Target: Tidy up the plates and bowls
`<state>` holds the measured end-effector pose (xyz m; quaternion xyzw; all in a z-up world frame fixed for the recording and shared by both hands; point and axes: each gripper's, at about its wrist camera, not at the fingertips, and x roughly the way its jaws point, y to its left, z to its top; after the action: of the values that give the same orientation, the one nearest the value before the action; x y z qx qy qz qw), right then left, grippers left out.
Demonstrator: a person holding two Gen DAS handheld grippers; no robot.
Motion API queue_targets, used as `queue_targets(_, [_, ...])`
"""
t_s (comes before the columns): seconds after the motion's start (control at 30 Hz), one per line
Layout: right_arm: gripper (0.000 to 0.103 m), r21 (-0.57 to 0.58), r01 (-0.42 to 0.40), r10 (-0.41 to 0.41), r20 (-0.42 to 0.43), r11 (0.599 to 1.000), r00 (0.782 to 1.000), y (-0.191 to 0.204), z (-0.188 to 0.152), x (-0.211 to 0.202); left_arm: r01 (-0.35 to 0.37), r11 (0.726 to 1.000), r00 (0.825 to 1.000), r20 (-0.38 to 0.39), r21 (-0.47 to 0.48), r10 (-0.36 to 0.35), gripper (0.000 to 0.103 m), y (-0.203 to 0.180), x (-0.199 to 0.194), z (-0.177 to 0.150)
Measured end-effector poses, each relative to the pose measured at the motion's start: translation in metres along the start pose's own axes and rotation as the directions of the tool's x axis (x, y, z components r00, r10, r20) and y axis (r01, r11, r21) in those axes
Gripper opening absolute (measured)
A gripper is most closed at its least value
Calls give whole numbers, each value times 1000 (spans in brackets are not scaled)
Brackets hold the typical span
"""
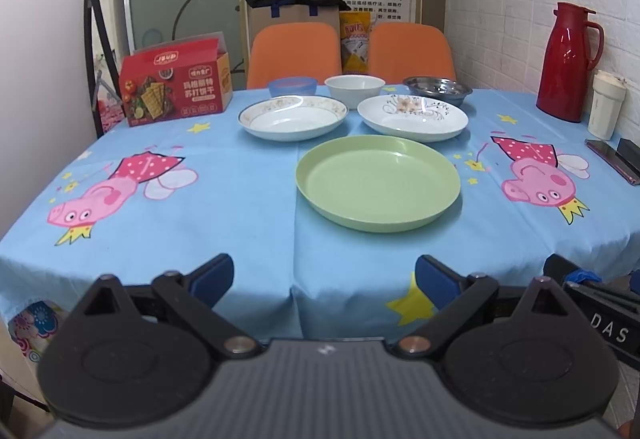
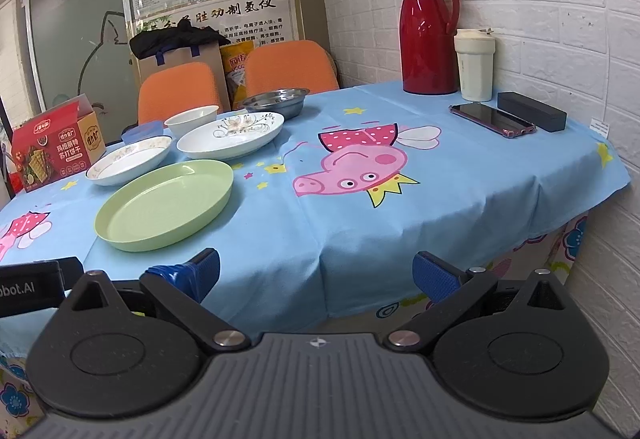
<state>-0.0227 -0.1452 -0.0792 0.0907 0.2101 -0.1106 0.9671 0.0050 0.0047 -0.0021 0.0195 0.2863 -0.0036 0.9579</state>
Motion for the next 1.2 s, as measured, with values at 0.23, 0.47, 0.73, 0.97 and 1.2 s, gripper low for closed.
queue_targets(0.23, [91,0,1,-1,-4,1000,1000,0,-1,1,6,1000,1000,-7,4,-6,96,-1,1,-2])
queue_targets(0.47, [91,-8,-4,4,-7,1000,1000,2,-2,2,8,1000,1000,-5,10,-8,96,-3,1,-3])
queue_targets(0.73, [91,-8,-4,4,-8,1000,1000,2,-2,3,11,1000,1000,-8,10,-11,96,-2,1,-3])
queue_targets(0.97, [91,-12,-6,5,-9,1000,1000,2,-3,4,11,1000,1000,-10,11,-11,96,-2,1,-3])
queue_targets(1.2, [91,-15,3,-3,-15,1000,1000,2,-2,5,24,999,1000,-20,21,-24,96,-2,8,1])
